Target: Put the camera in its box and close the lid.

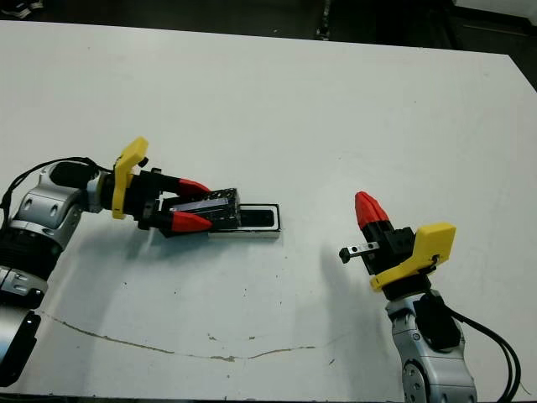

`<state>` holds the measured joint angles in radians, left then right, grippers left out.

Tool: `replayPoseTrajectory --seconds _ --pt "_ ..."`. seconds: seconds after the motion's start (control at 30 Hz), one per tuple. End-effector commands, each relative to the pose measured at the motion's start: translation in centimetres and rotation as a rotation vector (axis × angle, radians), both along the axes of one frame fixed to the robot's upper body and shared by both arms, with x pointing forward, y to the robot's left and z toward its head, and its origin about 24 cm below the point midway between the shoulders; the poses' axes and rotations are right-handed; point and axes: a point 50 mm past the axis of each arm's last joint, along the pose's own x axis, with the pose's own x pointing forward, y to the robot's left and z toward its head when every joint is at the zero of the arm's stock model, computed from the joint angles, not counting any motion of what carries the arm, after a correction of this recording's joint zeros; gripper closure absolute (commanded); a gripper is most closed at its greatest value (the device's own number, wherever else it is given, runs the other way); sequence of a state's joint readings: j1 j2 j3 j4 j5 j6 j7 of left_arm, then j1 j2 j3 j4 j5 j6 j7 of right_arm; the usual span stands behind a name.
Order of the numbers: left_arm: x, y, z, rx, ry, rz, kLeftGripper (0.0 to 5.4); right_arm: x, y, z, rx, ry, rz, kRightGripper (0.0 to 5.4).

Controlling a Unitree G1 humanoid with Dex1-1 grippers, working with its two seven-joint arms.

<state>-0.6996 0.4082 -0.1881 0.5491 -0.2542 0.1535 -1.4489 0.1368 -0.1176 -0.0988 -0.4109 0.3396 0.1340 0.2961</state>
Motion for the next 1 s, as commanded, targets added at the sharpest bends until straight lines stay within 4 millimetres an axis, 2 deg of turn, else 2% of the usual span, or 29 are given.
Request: replayPoseTrajectory --seconds 0.03,0.4,0.77,1.0 --pt "-0.8 -0.9 -1.7 0.010 0.055 -0.015 2.25 -0.2 -0.4 -0.3 -0.011 0.031 -0.013 5.40" --pt "-1.4 -2.4 -2.4 -0.007 0.041 -0.070 2.25 -0.2 -0.4 -0.4 -0.008 0.026 -0.017 5.40" --pt "-1.2 -3.7 -3.7 0.012 0.066 -0.108 2.25 -0.3 -0.5 -0.4 -0.011 0.032 -0.024 5.40" --pt "-1.0 -5.2 -4.2 0.046 0.024 -0.133 2.25 -0.3 -0.5 -0.5 -0.008 0.027 -0.019 5.40"
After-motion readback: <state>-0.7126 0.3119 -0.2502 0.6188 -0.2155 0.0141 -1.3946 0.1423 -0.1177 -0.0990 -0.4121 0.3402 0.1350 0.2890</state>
